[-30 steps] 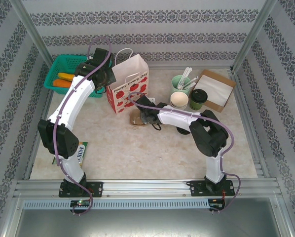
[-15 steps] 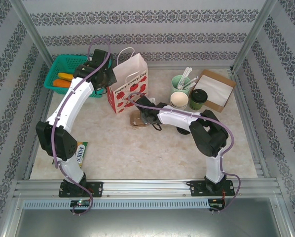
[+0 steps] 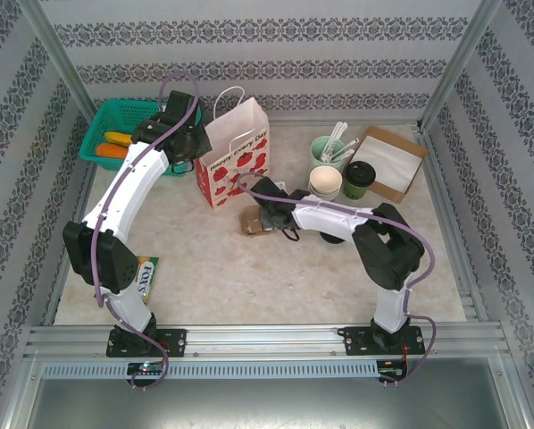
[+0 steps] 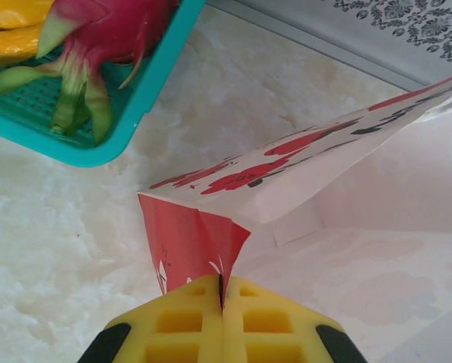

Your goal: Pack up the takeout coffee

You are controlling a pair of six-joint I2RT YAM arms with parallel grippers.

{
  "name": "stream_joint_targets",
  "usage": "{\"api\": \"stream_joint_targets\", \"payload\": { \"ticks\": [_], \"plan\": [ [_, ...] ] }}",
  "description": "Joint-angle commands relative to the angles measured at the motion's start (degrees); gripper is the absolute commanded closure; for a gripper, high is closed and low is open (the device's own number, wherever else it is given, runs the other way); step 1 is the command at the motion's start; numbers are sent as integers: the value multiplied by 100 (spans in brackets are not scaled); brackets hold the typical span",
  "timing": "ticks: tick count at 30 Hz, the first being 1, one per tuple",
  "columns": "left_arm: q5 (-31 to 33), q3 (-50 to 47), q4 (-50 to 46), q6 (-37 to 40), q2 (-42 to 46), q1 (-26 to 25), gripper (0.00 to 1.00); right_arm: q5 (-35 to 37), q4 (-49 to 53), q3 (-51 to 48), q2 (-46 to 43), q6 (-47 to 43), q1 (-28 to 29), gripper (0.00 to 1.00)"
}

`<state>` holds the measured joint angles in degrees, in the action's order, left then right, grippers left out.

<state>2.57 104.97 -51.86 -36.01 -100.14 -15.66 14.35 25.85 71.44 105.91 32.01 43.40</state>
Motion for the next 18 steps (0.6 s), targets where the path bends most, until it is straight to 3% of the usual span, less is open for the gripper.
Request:
{"api": "stream_joint_targets", "payload": {
  "ticks": [1,12,18],
  "plan": [
    [-276,50,-330,72,156,37,100,-355,274,-428,-900,-366,64,100],
    [-926,-370,-747,56,776,32,100,-2177,912,-697,-3078,-898,-427,100],
    [-1390,-783,-985,54,1238,-64,100,-2638,1434,-144,-3878,-942,-1181,100]
  ]
}}
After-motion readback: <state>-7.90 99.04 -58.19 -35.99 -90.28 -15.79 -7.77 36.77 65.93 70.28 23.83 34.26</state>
